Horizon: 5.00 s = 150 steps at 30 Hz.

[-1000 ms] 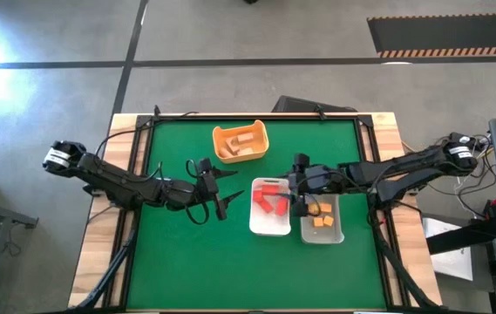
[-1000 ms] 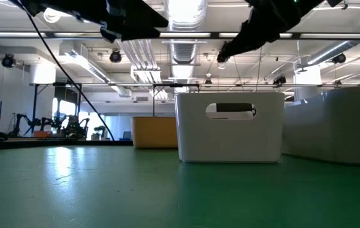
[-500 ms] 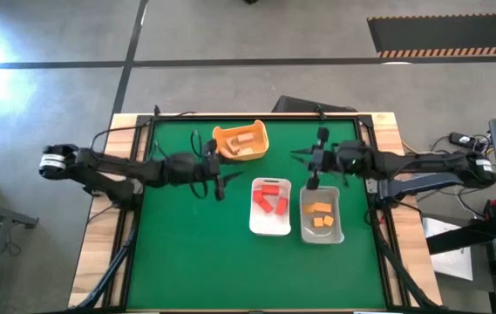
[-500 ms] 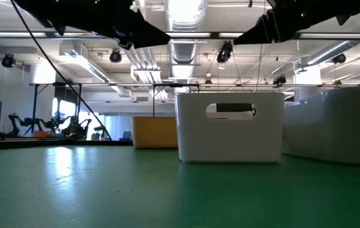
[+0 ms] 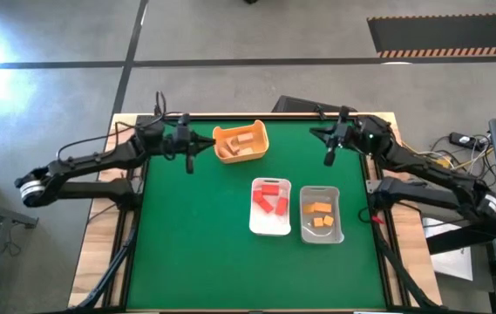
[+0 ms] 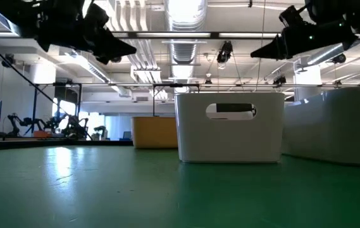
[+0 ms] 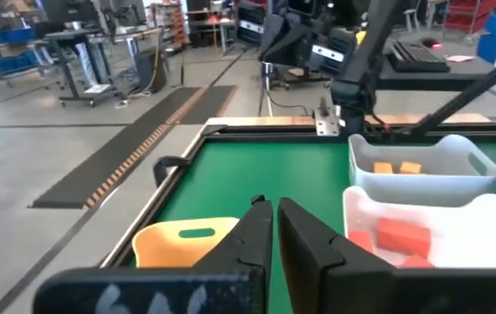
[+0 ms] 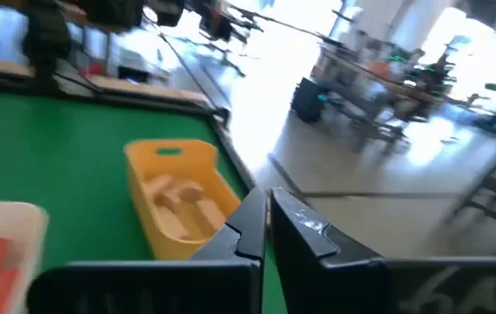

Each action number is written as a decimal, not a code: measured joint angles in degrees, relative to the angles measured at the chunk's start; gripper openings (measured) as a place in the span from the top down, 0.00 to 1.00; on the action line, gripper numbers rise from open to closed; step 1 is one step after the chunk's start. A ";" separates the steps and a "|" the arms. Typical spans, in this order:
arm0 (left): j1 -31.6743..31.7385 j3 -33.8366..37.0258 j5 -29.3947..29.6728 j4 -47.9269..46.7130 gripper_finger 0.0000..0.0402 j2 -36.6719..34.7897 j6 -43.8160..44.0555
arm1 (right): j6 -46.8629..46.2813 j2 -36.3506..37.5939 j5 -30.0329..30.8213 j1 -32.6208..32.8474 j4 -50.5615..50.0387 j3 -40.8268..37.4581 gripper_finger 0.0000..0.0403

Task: Sort & place blocks by color
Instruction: Return to Home Position

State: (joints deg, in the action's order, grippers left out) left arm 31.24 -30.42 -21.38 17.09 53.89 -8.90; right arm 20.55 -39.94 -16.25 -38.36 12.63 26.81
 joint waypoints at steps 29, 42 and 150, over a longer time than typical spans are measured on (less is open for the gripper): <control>-0.10 14.45 0.71 6.25 1.00 -26.07 24.09 | -23.32 5.48 -15.98 -15.27 2.69 -0.31 0.98; -0.14 28.91 -2.15 21.91 1.00 -30.61 19.00 | -16.44 5.77 -33.89 -16.44 6.37 -1.47 0.98; -2.63 30.15 -3.87 8.09 1.00 -44.31 11.47 | -22.16 39.91 53.69 27.73 -8.66 -26.21 0.98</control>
State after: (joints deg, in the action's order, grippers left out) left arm 28.61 -0.27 -25.25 25.18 9.58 2.57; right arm -1.61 -0.03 37.44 -10.63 3.97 0.60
